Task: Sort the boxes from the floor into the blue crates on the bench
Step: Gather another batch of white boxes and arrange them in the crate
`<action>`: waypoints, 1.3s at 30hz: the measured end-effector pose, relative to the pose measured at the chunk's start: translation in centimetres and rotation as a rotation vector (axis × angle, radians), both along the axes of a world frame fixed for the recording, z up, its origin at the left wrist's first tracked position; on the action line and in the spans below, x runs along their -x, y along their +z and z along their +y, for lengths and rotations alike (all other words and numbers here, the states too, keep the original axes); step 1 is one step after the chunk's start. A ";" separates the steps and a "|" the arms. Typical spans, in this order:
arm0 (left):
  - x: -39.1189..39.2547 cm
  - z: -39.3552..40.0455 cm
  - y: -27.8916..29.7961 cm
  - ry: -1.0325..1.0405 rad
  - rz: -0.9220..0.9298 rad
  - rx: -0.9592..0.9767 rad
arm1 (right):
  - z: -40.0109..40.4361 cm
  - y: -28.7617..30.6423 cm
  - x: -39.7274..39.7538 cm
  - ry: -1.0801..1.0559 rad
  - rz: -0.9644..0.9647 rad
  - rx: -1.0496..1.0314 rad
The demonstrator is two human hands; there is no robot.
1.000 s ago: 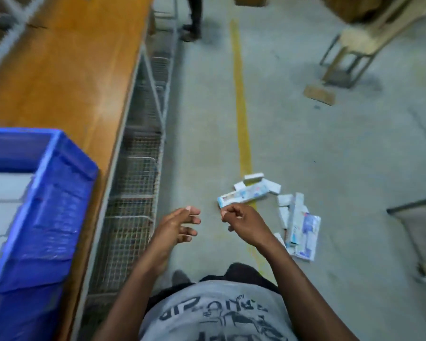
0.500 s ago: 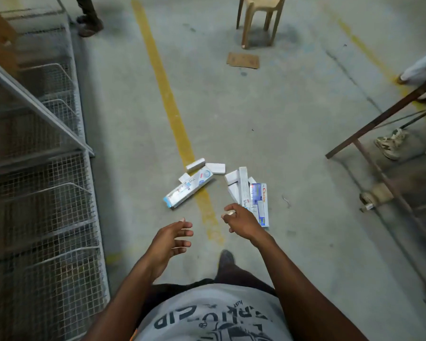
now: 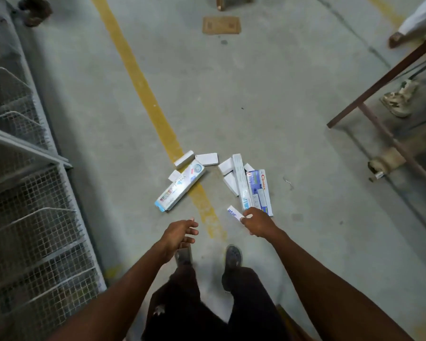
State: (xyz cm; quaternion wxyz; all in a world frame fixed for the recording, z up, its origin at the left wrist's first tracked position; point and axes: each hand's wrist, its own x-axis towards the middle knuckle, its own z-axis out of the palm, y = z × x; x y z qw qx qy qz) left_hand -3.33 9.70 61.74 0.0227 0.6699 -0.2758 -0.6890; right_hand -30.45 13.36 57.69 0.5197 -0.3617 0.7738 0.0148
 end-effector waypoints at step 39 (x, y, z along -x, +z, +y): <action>15.8 -17.5 -69.1 -1.406 0.085 0.663 | -18.3 -62.1 6.7 0.059 0.644 0.385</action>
